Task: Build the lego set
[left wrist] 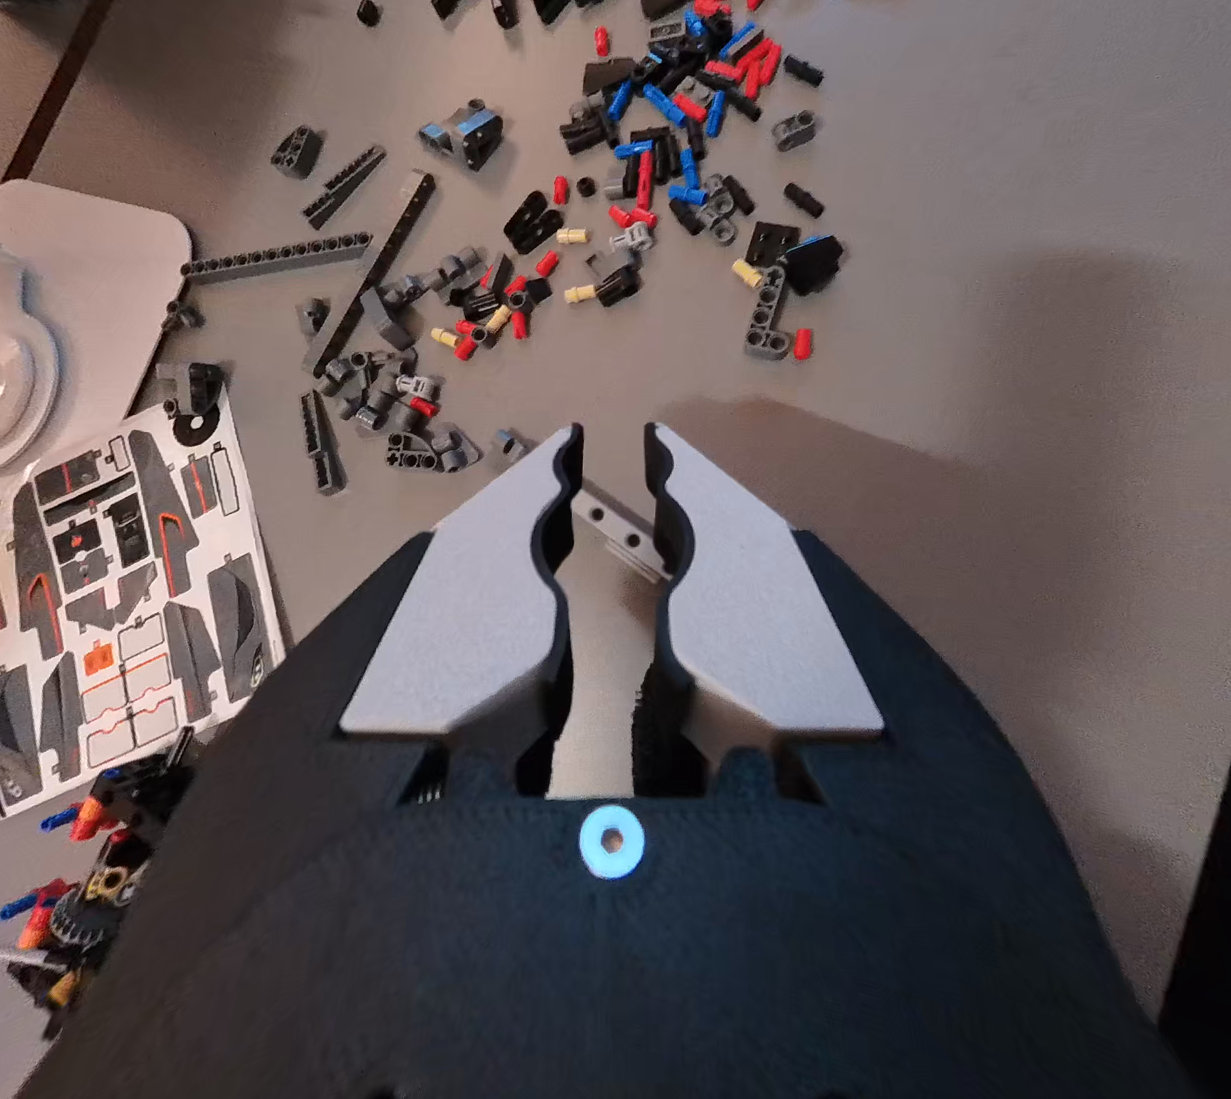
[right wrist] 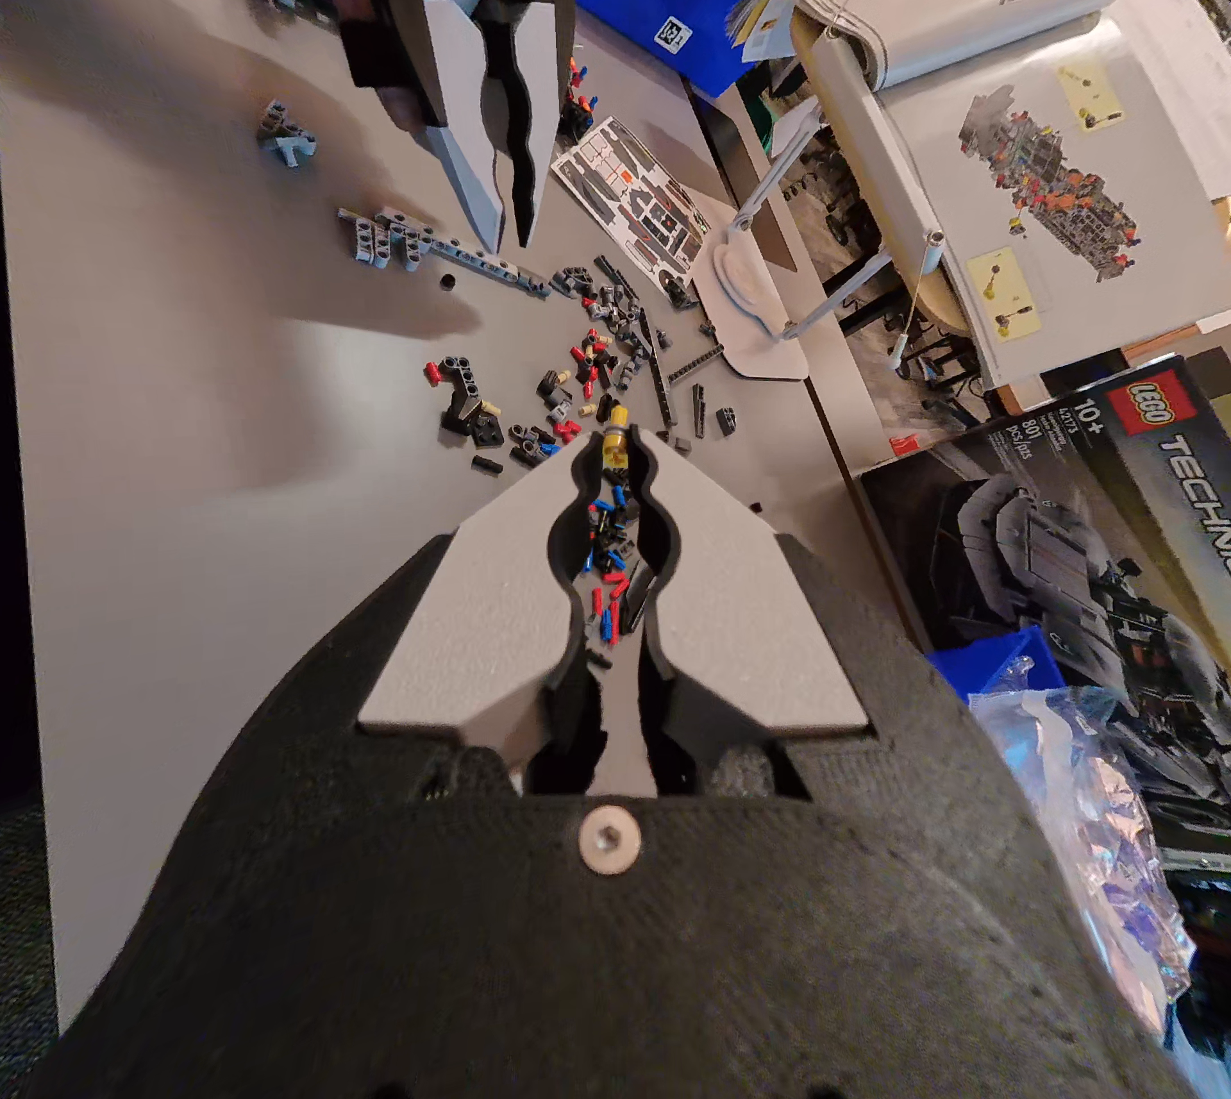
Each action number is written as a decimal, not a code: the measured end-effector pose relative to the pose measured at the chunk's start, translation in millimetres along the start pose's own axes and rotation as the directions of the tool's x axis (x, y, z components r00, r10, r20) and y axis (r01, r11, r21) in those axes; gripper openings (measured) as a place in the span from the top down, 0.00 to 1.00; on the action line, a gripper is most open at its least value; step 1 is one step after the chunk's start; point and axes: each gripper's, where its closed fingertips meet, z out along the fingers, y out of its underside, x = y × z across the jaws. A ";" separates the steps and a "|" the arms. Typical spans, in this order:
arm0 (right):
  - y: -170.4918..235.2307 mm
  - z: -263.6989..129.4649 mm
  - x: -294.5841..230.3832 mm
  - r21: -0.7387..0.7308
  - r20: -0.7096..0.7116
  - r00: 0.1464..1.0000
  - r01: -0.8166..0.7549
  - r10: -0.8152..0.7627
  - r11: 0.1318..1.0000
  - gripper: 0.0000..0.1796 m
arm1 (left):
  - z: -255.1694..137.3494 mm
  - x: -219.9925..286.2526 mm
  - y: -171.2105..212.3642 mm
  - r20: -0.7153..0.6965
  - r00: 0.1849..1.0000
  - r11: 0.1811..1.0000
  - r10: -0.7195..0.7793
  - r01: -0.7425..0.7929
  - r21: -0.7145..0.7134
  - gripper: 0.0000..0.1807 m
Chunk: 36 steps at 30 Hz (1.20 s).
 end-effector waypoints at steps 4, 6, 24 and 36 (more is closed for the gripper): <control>4.1 -0.6 -1.0 -0.008 0.003 1.000 -0.006 0.006 1.000 0.98 | -5.9 -3.4 5.6 -0.007 1.000 1.000 -0.012 0.011 -0.014 0.93; 5.8 -0.3 -1.0 -0.011 0.004 1.000 -0.008 0.008 1.000 0.98 | -6.6 -4.9 10.3 -0.011 1.000 0.999 -0.016 0.015 -0.033 0.93; 25.1 -4.7 -5.7 -0.049 0.002 0.999 -0.036 0.036 0.998 0.98 | 27.9 -15.5 -1.9 0.031 0.999 0.997 0.042 -0.040 -0.066 0.92; 36.7 -2.8 -8.2 -0.053 0.005 0.998 -0.063 0.063 0.997 0.98 | 42.8 -36.7 -18.8 0.046 0.998 0.997 0.049 -0.046 -0.063 0.92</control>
